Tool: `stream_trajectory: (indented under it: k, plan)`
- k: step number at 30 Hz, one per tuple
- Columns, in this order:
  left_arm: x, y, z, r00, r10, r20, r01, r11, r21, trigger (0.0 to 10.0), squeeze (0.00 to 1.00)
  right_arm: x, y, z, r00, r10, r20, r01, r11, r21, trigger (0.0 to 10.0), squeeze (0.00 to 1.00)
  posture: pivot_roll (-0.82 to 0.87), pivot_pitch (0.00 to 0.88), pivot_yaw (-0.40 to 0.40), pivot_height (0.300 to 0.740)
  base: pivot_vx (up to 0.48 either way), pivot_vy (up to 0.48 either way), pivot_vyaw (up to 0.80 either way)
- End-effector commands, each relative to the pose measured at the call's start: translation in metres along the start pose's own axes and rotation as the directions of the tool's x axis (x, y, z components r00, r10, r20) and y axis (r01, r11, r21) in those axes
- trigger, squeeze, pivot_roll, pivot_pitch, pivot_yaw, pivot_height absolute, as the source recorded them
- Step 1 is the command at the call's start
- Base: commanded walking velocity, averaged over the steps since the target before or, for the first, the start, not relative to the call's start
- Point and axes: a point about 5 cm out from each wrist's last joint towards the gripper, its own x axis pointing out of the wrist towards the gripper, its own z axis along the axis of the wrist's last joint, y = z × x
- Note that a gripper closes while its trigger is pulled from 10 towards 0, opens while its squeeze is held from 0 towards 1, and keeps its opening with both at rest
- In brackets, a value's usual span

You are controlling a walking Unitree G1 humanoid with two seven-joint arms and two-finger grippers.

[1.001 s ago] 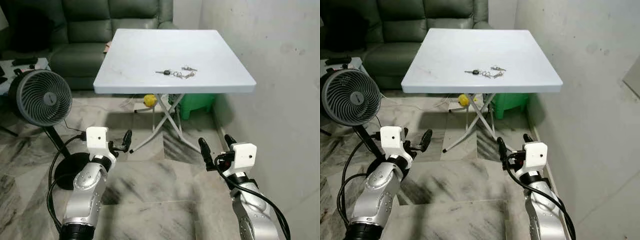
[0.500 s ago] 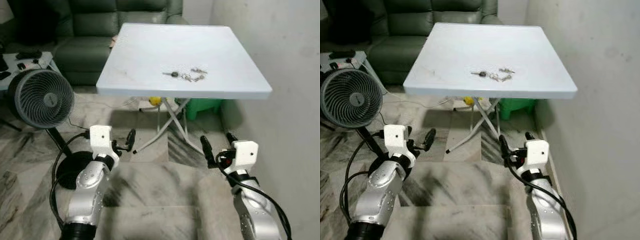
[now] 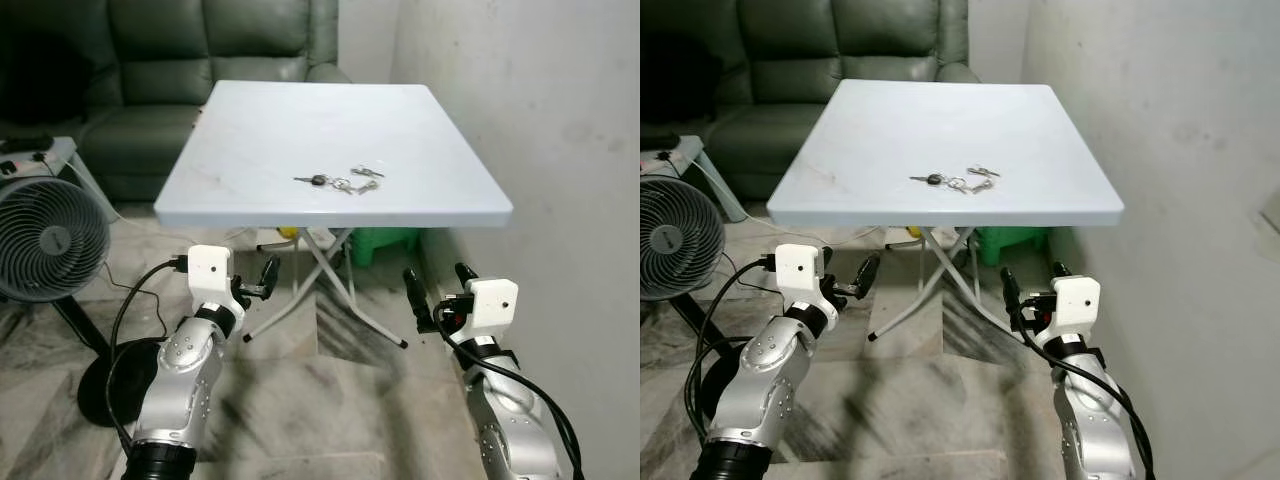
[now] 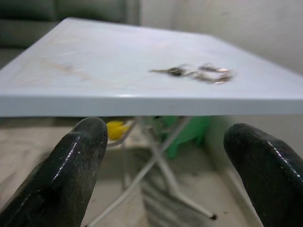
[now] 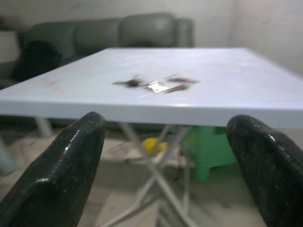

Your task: Hang keys on a hook

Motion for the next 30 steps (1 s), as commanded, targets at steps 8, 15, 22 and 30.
stream_trajectory:
  k: [8,15,22,30]
  plan:
    - [0.0009,-0.0002,0.0017,1.000,0.000,0.003,0.000,1.000,0.000,10.0,0.00,0.0004,-0.0014,0.0016,1.000,0.009,0.008,-0.009,1.000,-0.004,10.0,0.00,0.03,0.000,0.024,0.740,0.347,0.000,0.00]
    - [0.0004,-0.0004,0.0015,1.000,-0.003,0.003,0.003,1.000,-0.001,10.0,0.00,-0.0009,-0.0005,0.0006,1.000,0.017,0.005,-0.017,1.000,-0.002,10.0,0.00,0.03,0.000,0.020,0.740,0.343,0.000,0.00]
    - [-0.0021,-0.0005,0.0002,1.000,0.000,-0.001,0.000,1.000,-0.004,10.0,0.00,-0.0028,0.0007,0.0000,1.000,0.030,0.004,-0.030,1.000,0.003,10.0,0.00,0.04,0.000,0.016,0.740,0.339,0.000,0.00]
    - [-0.0024,-0.0012,0.0001,1.000,0.003,0.000,-0.003,1.000,-0.010,10.0,0.00,-0.0011,0.0024,0.0012,0.999,0.052,-0.003,-0.052,0.998,-0.042,10.0,0.00,0.04,0.000,0.011,0.740,0.330,0.000,0.30]
